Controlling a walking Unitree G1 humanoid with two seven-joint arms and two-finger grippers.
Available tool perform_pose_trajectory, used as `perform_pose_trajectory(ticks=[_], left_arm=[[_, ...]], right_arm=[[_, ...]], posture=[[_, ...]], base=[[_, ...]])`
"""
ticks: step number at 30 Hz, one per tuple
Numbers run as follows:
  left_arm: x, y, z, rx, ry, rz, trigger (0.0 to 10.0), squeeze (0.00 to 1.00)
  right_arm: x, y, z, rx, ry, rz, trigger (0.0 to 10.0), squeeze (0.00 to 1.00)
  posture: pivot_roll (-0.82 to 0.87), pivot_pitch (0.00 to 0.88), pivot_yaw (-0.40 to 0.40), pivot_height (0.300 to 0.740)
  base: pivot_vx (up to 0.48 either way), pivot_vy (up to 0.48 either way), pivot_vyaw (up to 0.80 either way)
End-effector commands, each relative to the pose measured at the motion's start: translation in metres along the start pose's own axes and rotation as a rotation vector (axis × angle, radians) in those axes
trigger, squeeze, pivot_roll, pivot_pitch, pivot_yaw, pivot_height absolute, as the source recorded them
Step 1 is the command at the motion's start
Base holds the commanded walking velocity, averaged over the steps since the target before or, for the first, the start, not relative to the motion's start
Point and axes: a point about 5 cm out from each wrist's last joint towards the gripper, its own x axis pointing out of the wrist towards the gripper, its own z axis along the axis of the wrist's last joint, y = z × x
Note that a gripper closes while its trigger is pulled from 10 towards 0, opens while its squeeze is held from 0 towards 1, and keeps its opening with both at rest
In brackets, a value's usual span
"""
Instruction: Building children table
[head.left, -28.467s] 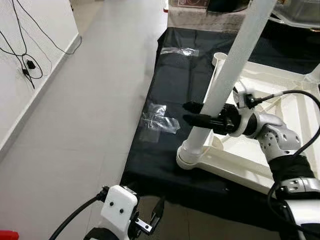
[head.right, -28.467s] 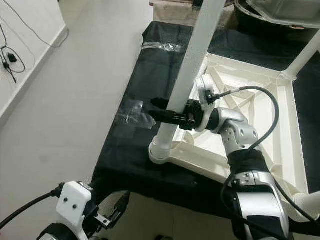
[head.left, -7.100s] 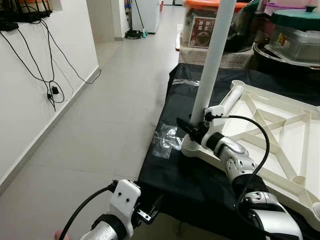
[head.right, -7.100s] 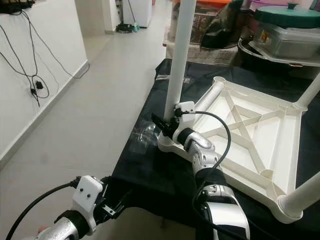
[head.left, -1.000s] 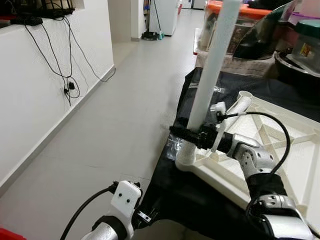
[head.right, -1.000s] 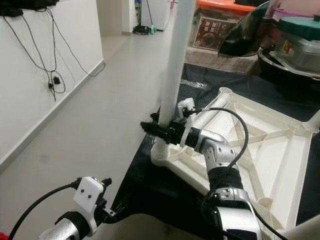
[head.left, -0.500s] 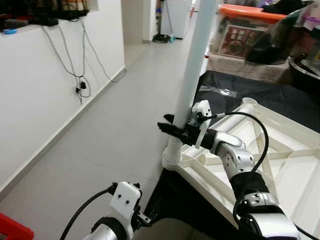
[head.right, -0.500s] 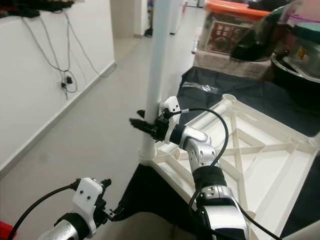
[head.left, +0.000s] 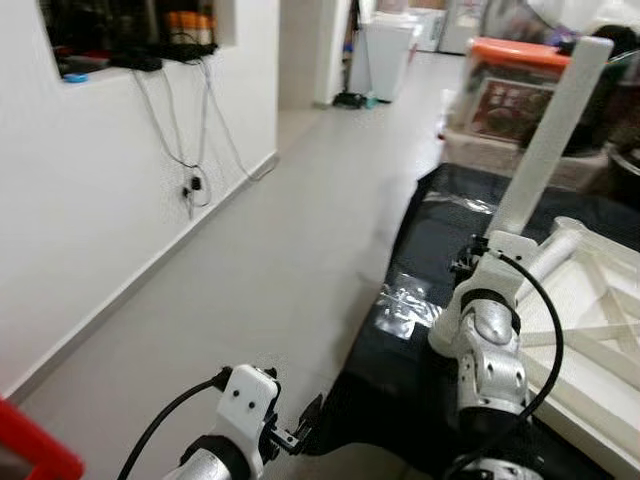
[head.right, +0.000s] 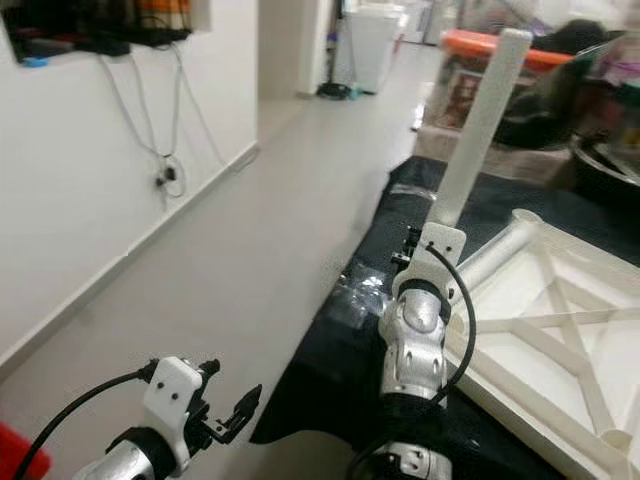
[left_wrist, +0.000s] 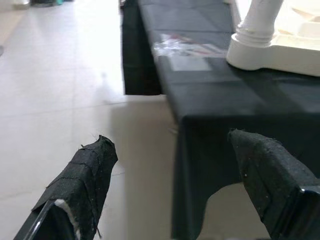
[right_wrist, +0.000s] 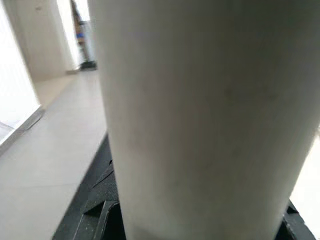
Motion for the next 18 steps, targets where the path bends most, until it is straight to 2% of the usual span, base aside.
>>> perform_pose_trajectory(ticks=[1,2,4,5,6,7,8,10,11,12,15,16,17,18], left_arm=[[0.000,-0.001,-0.002,-0.004,0.008,-0.006,10.0,0.00],[0.000,-0.001,-0.002,-0.004,0.008,-0.007,10.0,0.00],[0.000,-0.001,-0.002,-0.004,0.008,-0.007,10.0,0.00],[0.000,-0.002,-0.002,-0.005,0.007,-0.009,10.0,0.00],[0.000,-0.002,-0.002,-0.005,0.007,-0.009,10.0,0.00],[0.000,-0.002,-0.002,-0.005,0.007,-0.010,10.0,0.00],[0.000,-0.002,-0.002,-0.005,0.006,-0.010,10.0,0.00],[0.000,-0.002,-0.002,-0.005,0.006,-0.010,10.0,0.00],[0.000,-0.002,-0.002,-0.005,0.005,-0.009,10.0,0.00],[0.000,-0.002,-0.002,-0.005,0.005,-0.009,10.0,0.00],[0.000,-0.001,-0.001,-0.006,0.003,-0.009,10.0,0.00],[0.000,-0.002,-0.001,-0.007,0.002,-0.009,10.0,0.00],[0.000,-0.002,-0.001,-0.007,0.002,-0.009,10.0,0.00],[0.001,-0.002,-0.001,-0.007,0.002,-0.010,10.0,0.00]], right_arm=[[-0.006,0.000,-0.012,0.027,0.062,-0.033,0.0,0.00],[-0.007,0.009,-0.011,0.015,0.051,0.014,5.2,0.00],[-0.007,0.009,-0.011,0.015,0.051,0.014,5.2,0.00],[-0.009,0.018,-0.011,0.027,0.037,0.083,10.0,0.00],[-0.009,0.018,-0.011,0.027,0.037,0.083,10.0,0.00],[-0.011,0.028,-0.009,0.040,0.010,0.141,10.0,1.00],[-0.010,0.036,-0.008,0.055,-0.011,0.202,10.0,1.00],[-0.010,0.036,-0.008,0.055,-0.011,0.202,10.0,1.00],[-0.005,0.041,-0.005,0.118,-0.025,0.290,10.0,0.00],[-0.005,0.041,-0.005,0.118,-0.025,0.290,10.0,0.00],[0.013,0.046,0.011,0.234,-0.032,0.648,10.0,0.00],[0.014,0.046,0.012,0.235,0.000,0.777,10.0,0.00],[0.014,0.046,0.012,0.235,0.000,0.777,10.0,0.00],[0.014,0.045,0.011,0.223,0.035,0.899,10.0,0.00]], posture=[[0.13,0.000,-0.075,0.740],[0.13,0.000,-0.074,0.740],[0.13,0.000,-0.074,0.740],[0.13,0.000,-0.077,0.740],[0.13,0.000,-0.077,0.740],[0.13,0.000,-0.077,0.740],[0.13,0.003,-0.079,0.740],[0.13,0.003,-0.079,0.740],[0.13,0.008,-0.079,0.740],[0.13,0.008,-0.079,0.740],[0.13,0.016,-0.078,0.740],[0.13,0.017,-0.076,0.740],[0.13,0.017,-0.076,0.740],[0.13,0.017,-0.076,0.740]], base=[[0.000,0.000,0.00],[0.000,0.000,0.00],[0.000,0.000,0.00],[0.000,0.000,0.00],[0.000,0.000,0.00],[0.000,0.000,0.00],[0.000,0.000,0.00],[0.000,0.000,0.00],[0.000,0.000,0.00],[0.000,0.000,0.00],[0.000,0.000,0.00],[0.000,0.000,0.00],[0.000,0.000,0.00],[0.000,0.000,0.00]])
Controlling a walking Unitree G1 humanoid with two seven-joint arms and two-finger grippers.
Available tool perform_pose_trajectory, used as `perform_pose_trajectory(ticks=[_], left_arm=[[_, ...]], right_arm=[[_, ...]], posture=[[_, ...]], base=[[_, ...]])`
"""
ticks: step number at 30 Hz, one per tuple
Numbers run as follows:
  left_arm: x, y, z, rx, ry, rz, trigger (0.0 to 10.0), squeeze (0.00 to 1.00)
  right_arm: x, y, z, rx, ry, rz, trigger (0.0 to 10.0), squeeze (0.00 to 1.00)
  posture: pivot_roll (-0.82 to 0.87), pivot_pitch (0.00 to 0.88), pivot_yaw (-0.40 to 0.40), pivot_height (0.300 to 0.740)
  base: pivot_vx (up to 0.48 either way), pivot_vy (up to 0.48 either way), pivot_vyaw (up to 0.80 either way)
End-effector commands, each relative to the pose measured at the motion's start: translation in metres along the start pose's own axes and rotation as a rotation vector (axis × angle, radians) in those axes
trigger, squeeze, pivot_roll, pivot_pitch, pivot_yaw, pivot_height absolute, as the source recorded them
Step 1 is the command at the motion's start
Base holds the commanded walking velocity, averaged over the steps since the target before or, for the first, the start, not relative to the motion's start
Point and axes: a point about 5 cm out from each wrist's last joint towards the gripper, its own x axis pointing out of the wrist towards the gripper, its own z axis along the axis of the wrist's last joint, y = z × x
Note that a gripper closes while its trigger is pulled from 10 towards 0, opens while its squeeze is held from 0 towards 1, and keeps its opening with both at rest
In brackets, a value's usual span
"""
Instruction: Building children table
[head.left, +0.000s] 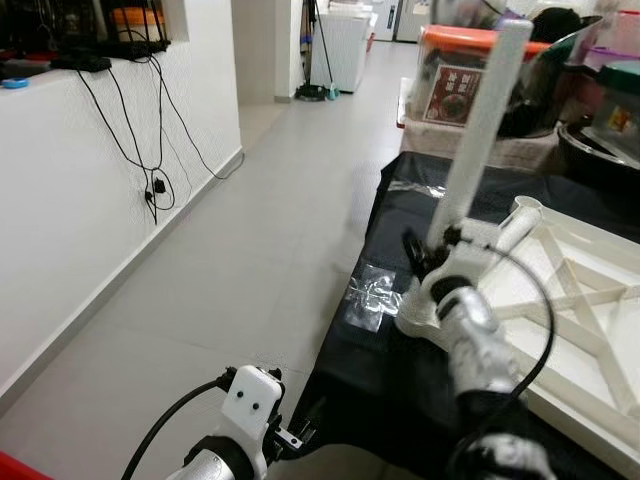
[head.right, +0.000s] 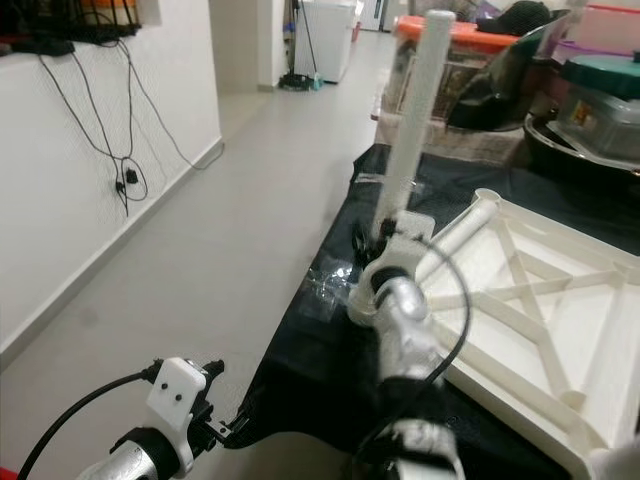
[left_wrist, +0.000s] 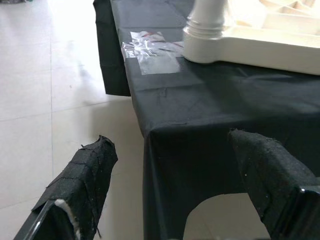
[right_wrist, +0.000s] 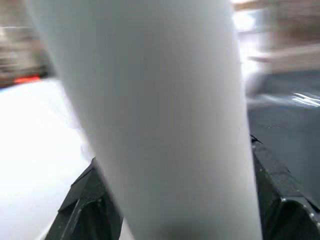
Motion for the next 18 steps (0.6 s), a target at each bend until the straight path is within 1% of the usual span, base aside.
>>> perform_pose_trajectory(ticks=[1,2,3,4,5,6,7,8,9,10,12,13,14,15,17,18], left_arm=[[0.001,-0.001,-0.001,-0.005,0.005,-0.008,10.0,0.00],[0.001,-0.001,-0.001,-0.005,0.005,-0.008,10.0,0.00],[0.001,-0.002,-0.001,-0.006,0.005,-0.008,10.0,0.00],[0.001,-0.002,-0.001,-0.006,0.005,-0.008,10.0,0.00],[0.000,-0.002,-0.001,-0.007,0.004,-0.008,10.0,0.00],[0.000,-0.002,0.000,-0.008,0.004,-0.006,10.0,0.00],[0.000,-0.002,0.000,-0.008,0.004,-0.006,10.0,0.00],[0.000,-0.002,0.000,-0.008,0.004,-0.004,10.0,0.00],[0.000,-0.002,0.000,-0.008,0.004,-0.004,10.0,0.00],[-0.001,-0.002,0.000,-0.008,0.004,-0.002,10.0,0.00],[-0.001,-0.002,0.000,-0.008,0.004,-0.002,10.0,0.00],[-0.001,-0.002,0.001,-0.008,0.003,0.000,10.0,0.00],[-0.001,-0.002,0.001,-0.008,0.003,0.000,10.0,0.00],[-0.002,-0.002,0.001,-0.008,0.003,0.002,10.0,0.00],[-0.002,-0.002,0.001,-0.008,0.003,0.002,10.0,0.00],[-0.003,-0.002,0.001,-0.008,0.004,0.003,10.0,0.00]], right_arm=[[0.001,0.009,-0.010,0.054,0.048,0.124,10.0,0.00],[0.001,0.009,-0.010,0.054,0.048,0.124,10.0,0.00],[0.000,0.007,-0.011,0.043,0.087,0.204,10.0,0.00],[0.000,0.007,-0.011,0.043,0.087,0.204,10.0,0.00],[-0.003,0.008,-0.012,0.027,0.149,0.349,10.0,0.00],[-0.006,0.012,-0.016,0.004,0.235,0.518,10.0,0.00],[-0.006,0.012,-0.016,0.004,0.235,0.518,10.0,0.00],[-0.008,0.017,-0.020,-0.019,0.313,0.654,10.0,0.00],[-0.008,0.017,-0.020,-0.019,0.313,0.654,10.0,0.00],[-0.008,0.022,-0.024,-0.030,0.375,0.758,10.0,0.00],[-0.008,0.022,-0.024,-0.030,0.375,0.758,10.0,0.00],[-0.007,0.028,-0.026,-0.036,0.407,0.837,10.0,0.00],[-0.007,0.028,-0.026,-0.036,0.407,0.837,10.0,0.00],[-0.005,0.033,-0.027,-0.039,0.420,0.901,10.0,0.00],[-0.005,0.033,-0.027,-0.039,0.420,0.901,10.0,0.00],[0.001,0.038,-0.027,-0.048,0.408,0.917,0.0,0.00]], posture=[[0.13,0.017,-0.076,0.740],[0.13,0.017,-0.076,0.740],[0.13,0.017,-0.076,0.740],[0.13,0.017,-0.076,0.740],[0.14,0.027,-0.078,0.740],[0.14,0.033,-0.082,0.740],[0.14,0.033,-0.082,0.740],[0.15,0.035,-0.081,0.740],[0.15,0.035,-0.081,0.740],[0.15,0.035,-0.081,0.740],[0.15,0.035,-0.081,0.740],[0.16,0.048,-0.083,0.740],[0.16,0.048,-0.083,0.740],[0.16,0.050,-0.082,0.740],[0.16,0.050,-0.082,0.740],[0.16,0.050,-0.083,0.740]], base=[[0.000,0.000,0.00],[0.000,0.000,0.00],[0.000,0.000,0.00],[0.000,0.000,0.00],[0.000,0.000,0.00],[0.000,0.000,0.00],[0.000,0.000,0.00],[0.000,0.000,0.00],[0.000,0.000,0.00],[0.000,0.000,0.00],[0.000,0.000,0.00],[0.000,0.000,0.00],[0.000,0.000,0.00],[0.000,0.000,0.00],[0.000,0.000,0.00],[0.000,0.000,0.00]])
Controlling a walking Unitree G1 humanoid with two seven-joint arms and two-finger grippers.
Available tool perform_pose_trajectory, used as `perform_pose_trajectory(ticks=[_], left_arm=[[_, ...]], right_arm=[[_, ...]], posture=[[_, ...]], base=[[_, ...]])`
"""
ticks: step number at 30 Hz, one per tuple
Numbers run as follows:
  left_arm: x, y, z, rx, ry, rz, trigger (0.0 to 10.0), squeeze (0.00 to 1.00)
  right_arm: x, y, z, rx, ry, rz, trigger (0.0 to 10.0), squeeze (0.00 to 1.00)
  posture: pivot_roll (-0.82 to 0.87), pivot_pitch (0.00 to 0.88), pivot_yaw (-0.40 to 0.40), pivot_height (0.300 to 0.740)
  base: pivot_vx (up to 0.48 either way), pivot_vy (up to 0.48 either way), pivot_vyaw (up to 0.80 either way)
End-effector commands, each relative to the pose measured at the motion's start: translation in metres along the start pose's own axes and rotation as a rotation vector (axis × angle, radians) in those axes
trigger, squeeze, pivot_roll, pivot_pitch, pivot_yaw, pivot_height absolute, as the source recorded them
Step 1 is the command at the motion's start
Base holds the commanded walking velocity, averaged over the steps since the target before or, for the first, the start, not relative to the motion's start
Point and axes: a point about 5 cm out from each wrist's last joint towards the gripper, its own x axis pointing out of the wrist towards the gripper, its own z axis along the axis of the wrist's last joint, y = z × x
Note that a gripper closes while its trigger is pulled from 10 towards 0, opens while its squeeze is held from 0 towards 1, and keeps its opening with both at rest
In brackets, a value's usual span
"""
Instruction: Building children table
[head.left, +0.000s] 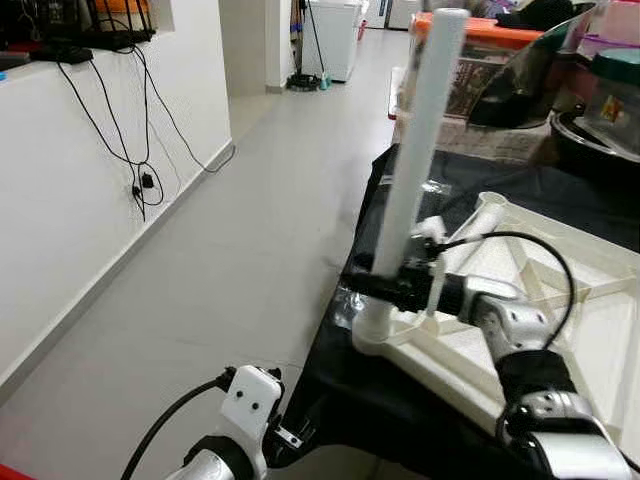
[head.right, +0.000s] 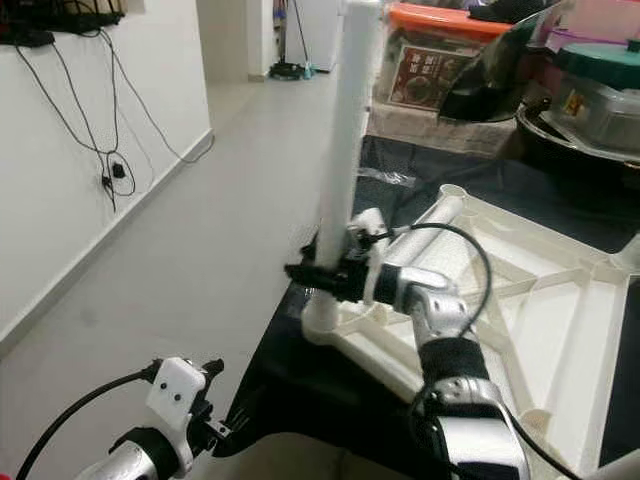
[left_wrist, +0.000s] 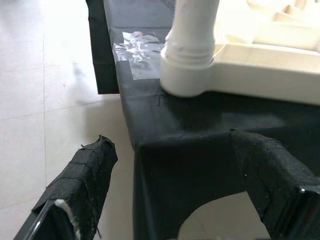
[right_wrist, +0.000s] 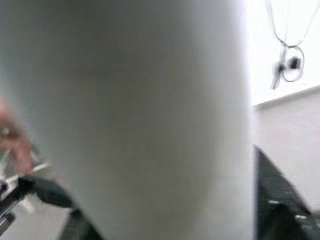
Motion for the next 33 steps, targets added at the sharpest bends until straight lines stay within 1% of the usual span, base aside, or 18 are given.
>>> perform_pose_trajectory(ticks=[1,4,5,6,8,9,10,13,14,16,18,22,28,29,30,31,32,33], left_arm=[[-0.001,-0.002,-0.001,-0.009,0.010,-0.002,10.0,0.00],[-0.002,-0.002,-0.001,-0.009,0.011,-0.001,10.0,0.00],[-0.002,-0.002,-0.001,-0.008,0.011,0.000,10.0,0.00],[-0.002,-0.002,-0.001,-0.008,0.011,0.000,10.0,0.00],[-0.001,-0.001,-0.001,-0.007,0.012,0.000,10.0,0.00],[-0.001,-0.001,-0.001,-0.007,0.012,0.000,10.0,0.00],[0.000,0.000,-0.001,-0.007,0.013,-0.003,10.0,0.00],[0.000,0.000,-0.001,-0.008,0.013,-0.004,10.0,0.00],[0.000,0.000,-0.002,-0.009,0.013,-0.006,10.0,0.00],[0.000,0.000,-0.002,-0.009,0.013,-0.006,10.0,0.00],[0.002,0.001,-0.002,-0.010,0.014,-0.009,10.0,0.00],[0.002,0.001,-0.002,-0.010,0.014,-0.009,10.0,0.00],[0.002,0.001,-0.001,-0.010,0.012,-0.007,10.0,0.00],[0.002,0.001,-0.001,-0.010,0.011,-0.006,10.0,0.00],[0.002,0.001,-0.001,-0.010,0.011,-0.006,10.0,0.00],[0.002,0.001,-0.001,-0.011,0.010,-0.007,10.0,0.00],[0.002,0.001,-0.001,-0.011,0.010,-0.007,10.0,0.00],[0.002,0.001,-0.001,-0.013,0.010,-0.007,10.0,0.00]], right_arm=[[0.013,0.004,-0.003,0.008,0.020,0.060,0.0,0.00],[0.019,0.002,0.000,-0.021,0.007,0.042,0.0,0.00],[0.022,-0.003,0.002,-0.058,-0.015,-0.065,0.0,0.00],[0.022,-0.003,0.002,-0.058,-0.015,-0.065,0.0,0.00],[0.015,-0.022,0.006,-0.100,-0.045,-0.405,0.0,0.00],[0.015,-0.022,0.006,-0.100,-0.045,-0.405,0.0,0.00],[-0.004,-0.039,0.008,-0.086,-0.073,-0.786,0.0,0.00],[-0.009,-0.042,0.008,-0.079,-0.079,-0.863,0.0,0.00],[-0.024,-0.047,0.003,-0.034,-0.096,-1.080,0.0,0.00],[-0.024,-0.047,0.003,-0.034,-0.096,-1.080,0.0,0.00],[-0.050,-0.035,-0.008,0.007,-0.123,-1.449,0.0,0.00],[-0.050,-0.008,-0.020,0.067,-0.154,-1.624,0.0,0.00],[-0.028,0.010,-0.022,0.108,-0.198,-1.662,0.0,0.00],[-0.017,0.010,-0.020,0.118,-0.226,-1.605,1.9,0.00],[-0.017,0.010,-0.020,0.118,-0.226,-1.605,1.9,0.00],[-0.008,0.009,-0.019,0.139,-0.249,-1.555,10.0,0.00],[-0.008,0.009,-0.019,0.139,-0.249,-1.555,10.0,0.00],[0.001,0.008,-0.016,0.134,-0.295,-1.460,10.0,1.00]], posture=[[0.16,0.050,-0.083,0.740],[0.16,0.052,-0.083,0.740],[0.16,0.051,-0.083,0.740],[0.16,0.051,-0.083,0.740],[0.15,0.049,-0.081,0.740],[0.15,0.049,-0.081,0.740],[0.14,0.046,-0.076,0.740],[0.14,0.046,-0.076,0.740],[0.13,0.046,-0.072,0.740],[0.13,0.046,-0.072,0.740],[0.13,0.048,-0.066,0.740],[0.13,0.046,-0.068,0.740],[0.13,0.047,-0.073,0.740],[0.13,0.045,-0.073,0.740],[0.13,0.045,-0.073,0.740],[0.13,0.045,-0.073,0.740],[0.13,0.045,-0.073,0.740],[0.12,0.046,-0.074,0.740]], base=[[0.000,0.000,0.00],[0.000,0.000,0.00],[0.000,0.000,0.00],[0.000,0.000,0.00],[0.000,0.000,0.00],[0.000,0.000,0.00],[0.000,0.000,0.00],[0.000,0.000,0.00],[0.000,0.000,0.00],[0.000,0.000,0.00],[0.000,0.000,0.00],[0.000,0.000,0.00],[0.000,0.000,0.00],[0.000,0.000,0.00],[0.000,0.000,0.00],[0.000,0.000,0.00],[0.000,0.000,0.00],[0.000,0.000,0.00]])
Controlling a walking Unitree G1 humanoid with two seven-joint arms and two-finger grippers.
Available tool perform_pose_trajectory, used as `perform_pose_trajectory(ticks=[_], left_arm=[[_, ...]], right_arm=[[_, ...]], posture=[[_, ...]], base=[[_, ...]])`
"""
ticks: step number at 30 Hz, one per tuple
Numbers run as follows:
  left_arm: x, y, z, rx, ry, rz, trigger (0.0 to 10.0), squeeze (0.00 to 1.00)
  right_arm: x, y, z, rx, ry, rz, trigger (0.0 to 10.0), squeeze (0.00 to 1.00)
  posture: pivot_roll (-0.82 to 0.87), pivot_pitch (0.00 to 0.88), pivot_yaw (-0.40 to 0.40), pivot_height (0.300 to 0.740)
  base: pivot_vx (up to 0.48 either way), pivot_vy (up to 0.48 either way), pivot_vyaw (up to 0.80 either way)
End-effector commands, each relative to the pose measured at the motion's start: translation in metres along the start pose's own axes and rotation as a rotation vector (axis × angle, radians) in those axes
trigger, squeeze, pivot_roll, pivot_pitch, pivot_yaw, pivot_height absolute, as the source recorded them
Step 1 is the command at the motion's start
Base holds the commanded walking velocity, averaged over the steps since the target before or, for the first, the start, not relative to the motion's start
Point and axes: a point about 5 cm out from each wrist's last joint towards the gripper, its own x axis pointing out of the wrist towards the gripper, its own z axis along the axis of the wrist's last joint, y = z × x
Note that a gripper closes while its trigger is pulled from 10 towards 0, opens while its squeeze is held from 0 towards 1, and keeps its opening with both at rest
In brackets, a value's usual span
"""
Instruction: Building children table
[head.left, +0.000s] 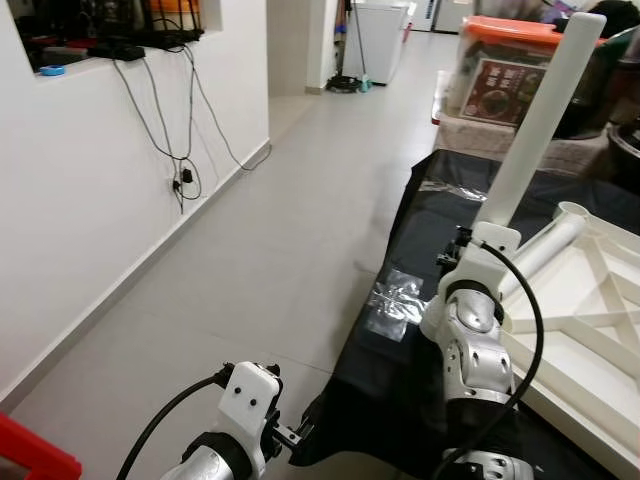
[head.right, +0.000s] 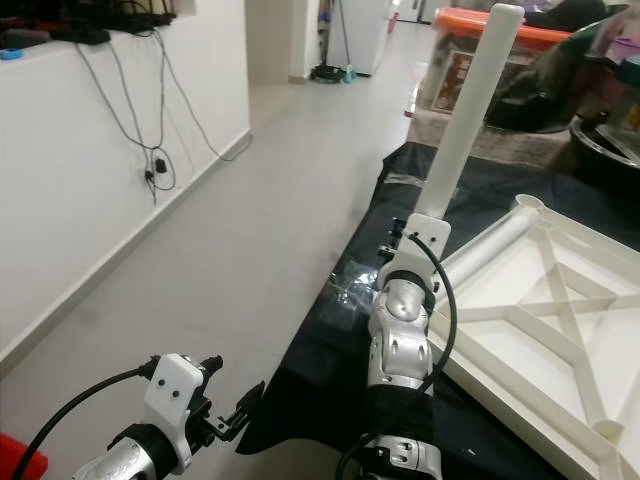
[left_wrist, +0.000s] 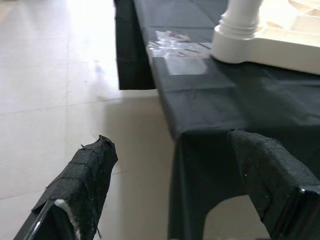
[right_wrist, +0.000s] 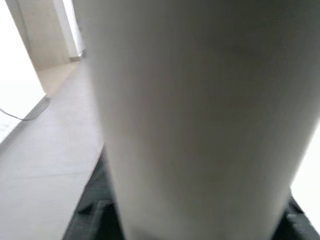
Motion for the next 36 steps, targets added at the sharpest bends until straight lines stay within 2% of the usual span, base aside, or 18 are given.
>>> perform_pose_trajectory(ticks=[1,3,5,6,10,11,14,15,16,17,19,21,24,28,29,33,35,36], left_arm=[[0.000,-0.001,-0.003,-0.011,0.018,-0.004,10.0,0.00],[0.000,-0.001,-0.003,-0.013,0.017,-0.004,10.0,0.00],[0.000,-0.001,-0.003,-0.013,0.017,-0.004,10.0,0.00],[0.000,-0.001,-0.003,-0.013,0.017,-0.003,10.0,0.00],[0.000,-0.001,-0.004,-0.013,0.017,0.000,10.0,0.00],[0.000,-0.001,-0.004,-0.013,0.018,0.001,10.0,0.00],[0.000,-0.001,-0.004,-0.013,0.018,0.001,10.0,0.00],[0.000,-0.001,-0.004,-0.013,0.018,0.001,10.0,0.00],[0.000,-0.001,-0.004,-0.013,0.018,0.001,10.0,0.00],[0.000,-0.002,-0.004,-0.013,0.020,0.000,10.0,0.00],[0.000,-0.002,-0.004,-0.013,0.020,0.000,10.0,0.00],[0.000,-0.003,-0.004,-0.012,0.021,0.000,10.0,0.00],[-0.001,-0.004,-0.005,-0.012,0.023,0.001,10.0,0.00],[-0.002,-0.004,-0.005,-0.012,0.024,0.002,10.0,0.00],[-0.003,-0.004,-0.005,-0.012,0.024,0.003,10.0,0.00],[-0.004,-0.005,-0.005,-0.013,0.026,0.003,10.0,0.00],[-0.004,-0.005,-0.006,-0.014,0.027,0.003,10.0,0.00],[-0.004,-0.005,-0.006,-0.015,0.029,0.002,10.0,0.00]], right_arm=[[-0.008,0.017,-0.014,0.066,0.041,0.074,10.0,1.00],[-0.001,0.022,-0.008,0.086,-0.020,0.210,10.0,1.00],[-0.001,0.022,-0.008,0.086,-0.020,0.210,10.0,1.00],[0.006,0.020,-0.003,0.110,-0.046,0.284,10.0,0.00],[0.019,0.020,0.006,0.211,-0.021,0.506,10.0,0.00],[0.025,0.019,0.012,0.225,0.007,0.661,10.0,0.00],[0.025,0.019,0.012,0.225,0.007,0.661,10.0,0.00],[0.028,0.019,0.016,0.219,0.045,0.804,10.0,0.00],[0.028,0.019,0.016,0.219,0.045,0.804,10.0,0.00],[0.019,0.024,0.018,0.136,0.144,1.196,10.0,0.00],[0.019,0.024,0.018,0.136,0.144,1.196,10.0,0.00],[0.004,0.027,0.012,0.050,0.246,1.499,10.0,0.00],[-0.003,0.032,0.008,-0.004,0.299,1.641,10.0,0.00],[-0.005,0.035,0.006,-0.036,0.311,1.690,10.0,0.00],[-0.006,0.039,0.004,-0.069,0.312,1.716,0.5,0.00],[-0.005,0.047,0.001,-0.113,0.278,1.713,0.0,0.00],[0.000,0.050,0.001,-0.140,0.230,1.632,0.0,0.00],[0.007,0.051,0.002,-0.155,0.180,1.493,0.0,0.00]], posture=[[0.12,0.046,-0.074,0.740],[0.13,0.045,-0.076,0.740],[0.13,0.045,-0.076,0.740],[0.13,0.045,-0.076,0.740],[0.13,0.043,-0.067,0.740],[0.13,0.039,-0.070,0.740],[0.13,0.039,-0.070,0.740],[0.13,0.035,-0.075,0.740],[0.13,0.035,-0.075,0.740],[0.14,0.029,-0.079,0.740],[0.14,0.029,-0.079,0.740],[0.15,0.025,-0.082,0.740],[0.16,0.025,-0.088,0.740],[0.16,0.026,-0.087,0.740],[0.16,0.024,-0.090,0.740],[0.16,0.021,-0.090,0.740],[0.16,0.019,-0.089,0.740],[0.16,0.019,-0.086,0.740]], base=[[0.000,0.000,0.00],[0.000,0.000,0.00],[0.000,0.000,0.00],[0.000,0.000,0.00],[0.000,0.000,0.00],[0.000,0.000,0.00],[0.000,0.000,0.00],[0.000,0.000,0.00],[0.000,0.000,0.00],[0.000,0.000,0.00],[0.000,0.000,0.00],[0.000,0.000,0.00],[0.000,0.000,0.00],[0.000,0.000,0.00],[0.000,0.000,0.00],[0.000,0.000,0.00],[0.000,0.000,0.00],[0.000,0.000,0.00]])
